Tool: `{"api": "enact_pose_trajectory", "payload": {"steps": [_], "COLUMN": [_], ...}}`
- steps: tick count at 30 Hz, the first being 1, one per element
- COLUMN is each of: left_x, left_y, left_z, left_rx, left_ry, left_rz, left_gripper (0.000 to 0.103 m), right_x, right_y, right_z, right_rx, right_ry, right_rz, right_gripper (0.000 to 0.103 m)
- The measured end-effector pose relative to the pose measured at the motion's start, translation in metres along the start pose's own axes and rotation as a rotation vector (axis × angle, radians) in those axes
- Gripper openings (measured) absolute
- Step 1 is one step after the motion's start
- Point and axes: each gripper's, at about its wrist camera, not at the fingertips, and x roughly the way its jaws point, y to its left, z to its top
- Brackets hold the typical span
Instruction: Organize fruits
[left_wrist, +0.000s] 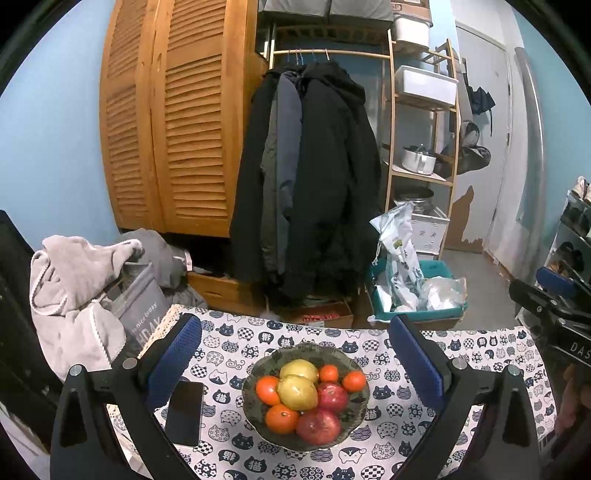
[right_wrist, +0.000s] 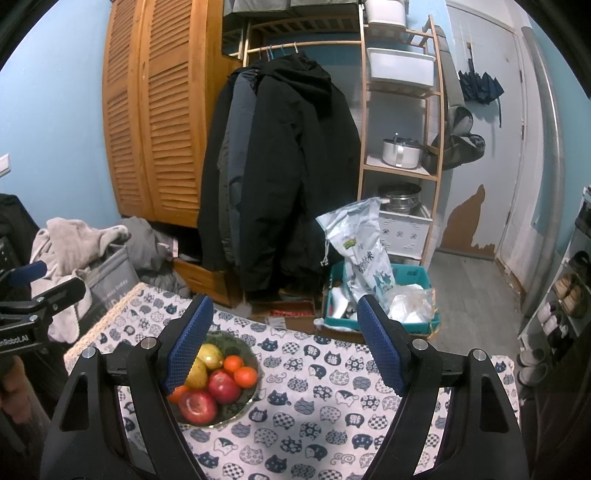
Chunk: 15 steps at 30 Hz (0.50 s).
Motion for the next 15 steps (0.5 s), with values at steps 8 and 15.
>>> {"api": "enact_pose_trajectory", "payload": {"steps": [8, 15], "left_x": [-0.0001, -0.001], "left_y": [0.0004, -0.0008], "left_z": [0.0004, 0.0012], "left_rx": [-0.002, 0.001], "left_ry": [-0.001, -0.002], "left_rz": [-0.002, 0.01], "left_gripper": [0.102, 0.102], "right_x": [-0.0003, 0.0002], "right_y": [-0.0004, 0.0029], "right_z": [0.0001, 0.0039], "right_rx": [0.001, 0.004], "right_ry": [-0.001, 0.003], "right_rz": [-0.001, 0.0], "right_gripper": [0.079, 0.079]}}
